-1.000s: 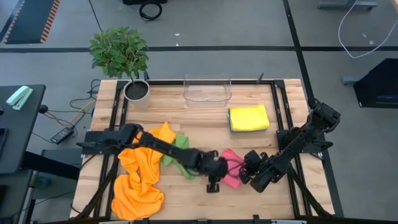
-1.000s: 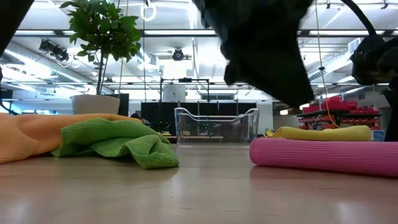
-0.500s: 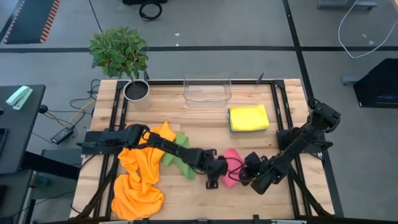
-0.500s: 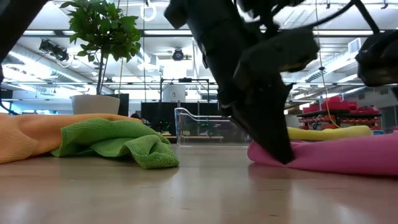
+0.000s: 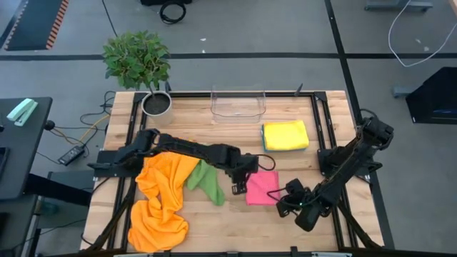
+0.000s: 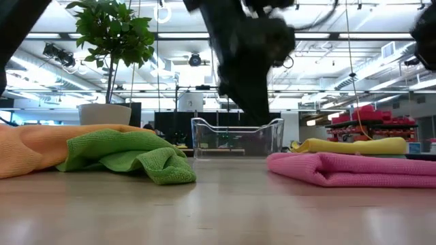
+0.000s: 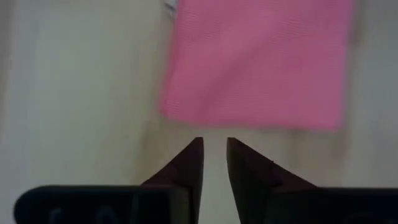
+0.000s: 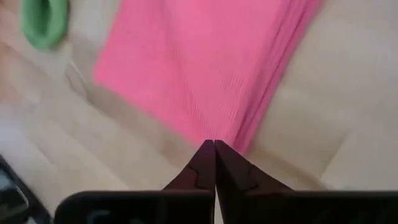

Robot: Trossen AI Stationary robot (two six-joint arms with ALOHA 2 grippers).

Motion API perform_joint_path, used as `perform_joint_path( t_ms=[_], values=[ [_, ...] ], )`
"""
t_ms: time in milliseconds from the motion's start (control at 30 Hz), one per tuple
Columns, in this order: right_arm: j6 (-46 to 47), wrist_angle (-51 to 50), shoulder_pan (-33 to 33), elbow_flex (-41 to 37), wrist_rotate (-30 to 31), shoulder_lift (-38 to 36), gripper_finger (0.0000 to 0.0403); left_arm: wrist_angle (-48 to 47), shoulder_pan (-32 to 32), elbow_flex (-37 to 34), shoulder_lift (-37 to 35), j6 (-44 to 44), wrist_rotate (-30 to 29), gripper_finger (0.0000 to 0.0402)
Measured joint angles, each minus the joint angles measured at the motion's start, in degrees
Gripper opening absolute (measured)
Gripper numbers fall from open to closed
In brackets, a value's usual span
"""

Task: Fold microfiber towels
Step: Stack the pink towel on top of the yellow towel

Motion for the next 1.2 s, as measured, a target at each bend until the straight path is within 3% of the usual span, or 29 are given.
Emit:
perform_joint_path(
  t_ms=[200, 333, 467, 567, 700, 933, 1200],
  values=[
    [-5.98, -4.85, -3.79, -1.38, 0.67, -5.46, 0.0024, 1.1, -5.86, -0.74, -0.52, -19.27, -1.98, 0.0102],
    [-10.53, 0.14, -6.39, -6.41, -0.38, -9.81, 0.0057, 7.89, -6.84, -6.82, -1.39, -28.92, -3.21, 0.013],
    [-13.68, 8.39, -7.81, -13.67, -0.33, -14.98, 0.0104, 23.01, -7.04, -17.3, -5.14, -40.64, -4.38, 0.0167],
    [-13.99, 11.6, -8.28, -18.38, -0.54, -17.98, 0.014, 36.11, -7.08, -25.15, -6.7, -49.59, -9.34, 0.0199],
    [-14.58, 14.07, -9.21, -21.8, -2.62, -17.83, 0.018, 42.07, -7.1, -30.2, -7.3, -57.58, -14.18, 0.0236],
    [-16.32, 19.2, -10.4, -24.63, -3.59, -15.73, 0.021, 45.83, -6.88, -29.98, -3.78, -60.47, -17.55, 0.0253],
    [-16.44, 24.46, -11.04, -25.87, -3.36, -15.15, 0.0211, 48.33, -6.77, -29.9, -1.85, -60.26, -18.9, 0.0227]
  ],
)
